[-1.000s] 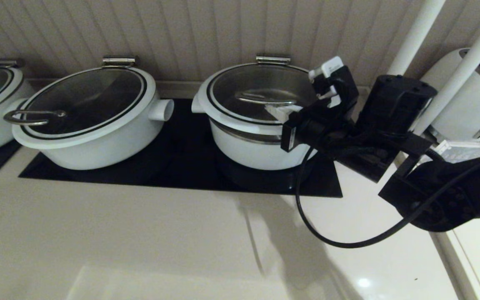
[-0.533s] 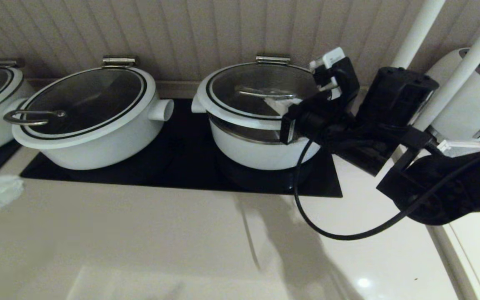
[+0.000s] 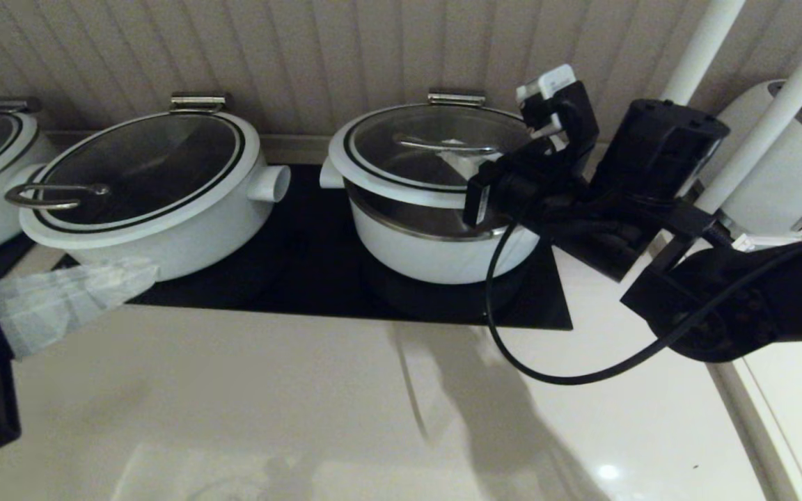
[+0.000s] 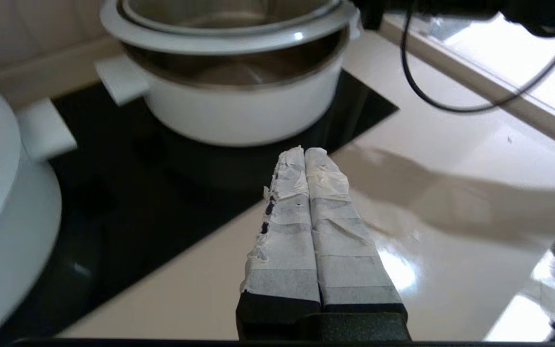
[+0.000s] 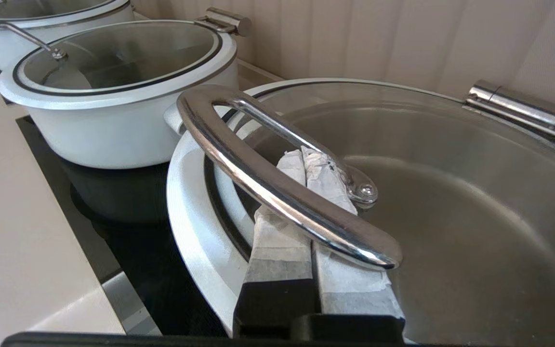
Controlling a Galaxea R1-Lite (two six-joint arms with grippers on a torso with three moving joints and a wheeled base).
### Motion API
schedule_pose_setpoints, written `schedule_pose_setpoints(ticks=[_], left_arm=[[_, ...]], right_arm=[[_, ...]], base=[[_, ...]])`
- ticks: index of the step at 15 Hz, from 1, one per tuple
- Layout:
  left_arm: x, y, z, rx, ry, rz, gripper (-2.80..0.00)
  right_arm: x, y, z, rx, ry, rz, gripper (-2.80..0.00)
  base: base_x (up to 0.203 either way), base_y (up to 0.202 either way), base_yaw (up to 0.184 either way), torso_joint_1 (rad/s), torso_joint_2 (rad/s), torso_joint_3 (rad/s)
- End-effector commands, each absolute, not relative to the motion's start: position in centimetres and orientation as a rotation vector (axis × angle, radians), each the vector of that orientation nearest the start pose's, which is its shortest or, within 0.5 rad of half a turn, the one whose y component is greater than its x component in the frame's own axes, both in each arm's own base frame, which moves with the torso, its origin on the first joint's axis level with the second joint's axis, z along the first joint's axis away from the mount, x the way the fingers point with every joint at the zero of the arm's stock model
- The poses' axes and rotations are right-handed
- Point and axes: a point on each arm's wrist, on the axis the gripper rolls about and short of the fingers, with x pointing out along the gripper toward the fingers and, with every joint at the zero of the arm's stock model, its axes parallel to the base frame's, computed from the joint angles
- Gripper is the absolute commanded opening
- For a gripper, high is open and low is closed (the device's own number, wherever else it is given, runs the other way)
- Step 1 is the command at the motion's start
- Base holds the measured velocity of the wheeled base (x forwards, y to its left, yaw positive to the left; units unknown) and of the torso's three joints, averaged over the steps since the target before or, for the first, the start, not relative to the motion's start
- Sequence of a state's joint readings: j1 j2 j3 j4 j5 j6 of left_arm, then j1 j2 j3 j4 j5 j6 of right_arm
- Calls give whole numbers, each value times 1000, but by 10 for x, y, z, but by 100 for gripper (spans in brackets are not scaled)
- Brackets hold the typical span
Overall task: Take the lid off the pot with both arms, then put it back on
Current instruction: Hold the pot lid with the left arm
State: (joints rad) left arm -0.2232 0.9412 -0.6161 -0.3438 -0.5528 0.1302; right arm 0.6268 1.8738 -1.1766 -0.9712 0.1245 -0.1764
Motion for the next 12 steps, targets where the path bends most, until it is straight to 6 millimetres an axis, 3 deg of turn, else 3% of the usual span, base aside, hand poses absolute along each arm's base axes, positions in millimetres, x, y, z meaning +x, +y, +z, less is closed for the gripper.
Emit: schedule_pose_setpoints(ticks=[1, 5, 9, 12], left_arm=[[136, -45, 262, 120, -41, -793, -280], [157, -74, 259, 121, -10, -914, -280], [163, -114, 244, 133, 52, -967, -280], [172, -131, 231, 144, 76, -986, -280]], right_arm=[[299, 219, 261, -97, -345, 718, -280], [302, 219, 260, -97, -344, 715, -280], [309, 222, 258, -87, -340, 709, -280], [313, 221, 255, -90, -334, 702, -280]], base=[[0, 0, 0, 0, 0, 0], [0, 0, 0, 0, 0, 0], [0, 0, 0, 0, 0, 0], [0, 0, 0, 0, 0, 0]])
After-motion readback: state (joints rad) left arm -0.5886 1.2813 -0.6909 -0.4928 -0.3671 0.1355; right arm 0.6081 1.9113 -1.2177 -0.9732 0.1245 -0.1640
